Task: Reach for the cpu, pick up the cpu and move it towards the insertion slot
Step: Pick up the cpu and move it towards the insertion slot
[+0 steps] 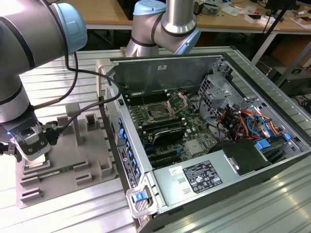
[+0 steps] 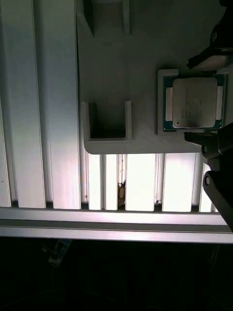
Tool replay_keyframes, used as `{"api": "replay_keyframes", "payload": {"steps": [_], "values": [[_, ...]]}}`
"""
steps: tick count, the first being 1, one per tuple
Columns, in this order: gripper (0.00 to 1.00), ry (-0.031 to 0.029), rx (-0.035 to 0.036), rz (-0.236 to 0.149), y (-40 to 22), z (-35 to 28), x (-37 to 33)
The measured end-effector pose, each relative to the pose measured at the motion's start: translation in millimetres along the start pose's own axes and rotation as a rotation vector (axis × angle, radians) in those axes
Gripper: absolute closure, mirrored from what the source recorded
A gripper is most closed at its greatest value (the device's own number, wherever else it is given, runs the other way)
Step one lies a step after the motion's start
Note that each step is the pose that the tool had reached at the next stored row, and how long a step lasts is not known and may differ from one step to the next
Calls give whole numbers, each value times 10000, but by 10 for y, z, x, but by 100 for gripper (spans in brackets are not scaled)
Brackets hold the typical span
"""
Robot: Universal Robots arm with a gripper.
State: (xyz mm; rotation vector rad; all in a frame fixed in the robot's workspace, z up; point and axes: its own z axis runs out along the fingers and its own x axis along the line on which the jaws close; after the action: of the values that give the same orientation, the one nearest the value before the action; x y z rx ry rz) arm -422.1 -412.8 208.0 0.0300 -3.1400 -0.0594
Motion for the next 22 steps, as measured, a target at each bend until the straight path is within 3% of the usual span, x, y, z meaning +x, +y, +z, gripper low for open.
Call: {"api": "replay_keyframes", "payload": {"steps": [22], "values": [[40, 0, 0, 0, -3, 72, 0]]}}
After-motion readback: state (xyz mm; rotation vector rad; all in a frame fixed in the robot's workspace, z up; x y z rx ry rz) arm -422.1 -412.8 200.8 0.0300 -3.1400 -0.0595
